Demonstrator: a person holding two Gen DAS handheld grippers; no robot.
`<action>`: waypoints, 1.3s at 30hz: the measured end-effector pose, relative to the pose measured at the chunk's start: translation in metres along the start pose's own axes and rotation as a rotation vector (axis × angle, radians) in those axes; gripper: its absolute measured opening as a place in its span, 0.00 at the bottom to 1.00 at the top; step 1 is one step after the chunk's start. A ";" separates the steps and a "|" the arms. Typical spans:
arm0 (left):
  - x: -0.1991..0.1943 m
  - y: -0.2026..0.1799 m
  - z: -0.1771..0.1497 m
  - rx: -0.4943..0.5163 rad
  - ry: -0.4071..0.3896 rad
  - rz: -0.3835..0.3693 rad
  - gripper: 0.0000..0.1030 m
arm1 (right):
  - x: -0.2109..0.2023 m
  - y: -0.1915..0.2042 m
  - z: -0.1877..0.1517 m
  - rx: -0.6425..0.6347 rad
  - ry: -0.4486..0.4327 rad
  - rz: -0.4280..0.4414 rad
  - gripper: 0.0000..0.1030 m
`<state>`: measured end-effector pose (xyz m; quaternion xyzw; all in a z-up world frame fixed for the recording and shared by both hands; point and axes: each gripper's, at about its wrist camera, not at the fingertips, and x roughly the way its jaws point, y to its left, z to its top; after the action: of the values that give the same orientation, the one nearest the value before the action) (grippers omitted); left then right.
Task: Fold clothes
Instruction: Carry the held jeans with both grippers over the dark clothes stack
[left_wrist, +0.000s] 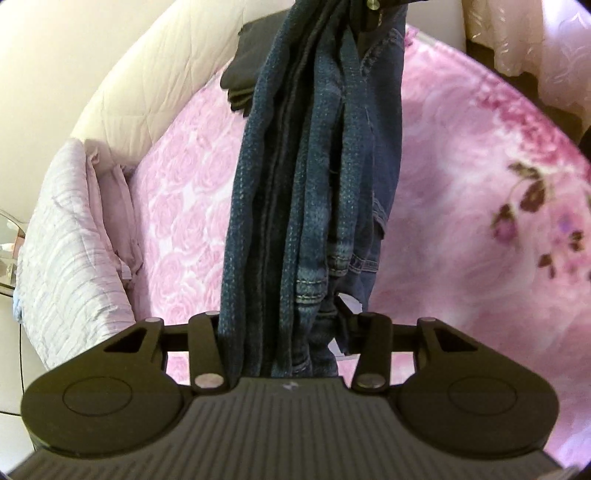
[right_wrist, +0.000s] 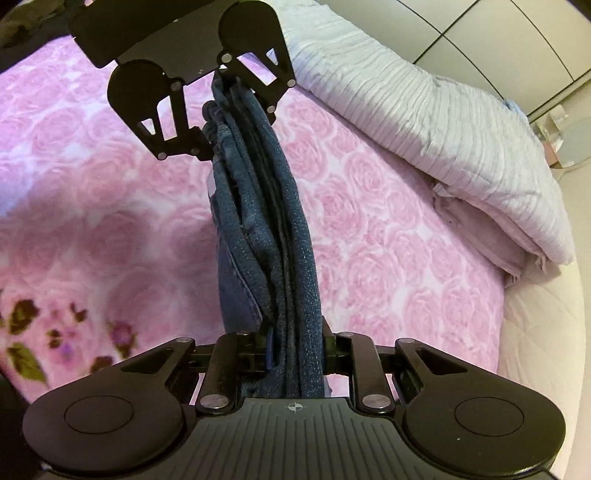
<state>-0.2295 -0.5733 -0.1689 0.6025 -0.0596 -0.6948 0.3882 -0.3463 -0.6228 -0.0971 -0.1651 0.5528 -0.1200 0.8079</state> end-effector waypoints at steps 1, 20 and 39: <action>-0.008 0.000 -0.001 -0.002 -0.002 0.004 0.40 | -0.008 0.002 -0.001 0.003 -0.001 -0.003 0.19; -0.027 0.047 0.189 0.083 -0.114 0.117 0.39 | -0.119 -0.076 -0.114 0.030 -0.032 -0.165 0.19; 0.257 0.056 0.417 0.042 0.058 0.212 0.43 | 0.036 -0.289 -0.398 -0.106 -0.120 -0.325 0.21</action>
<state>-0.5650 -0.9300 -0.2301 0.6207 -0.1260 -0.6307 0.4484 -0.7078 -0.9551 -0.1457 -0.3015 0.4752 -0.2098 0.7995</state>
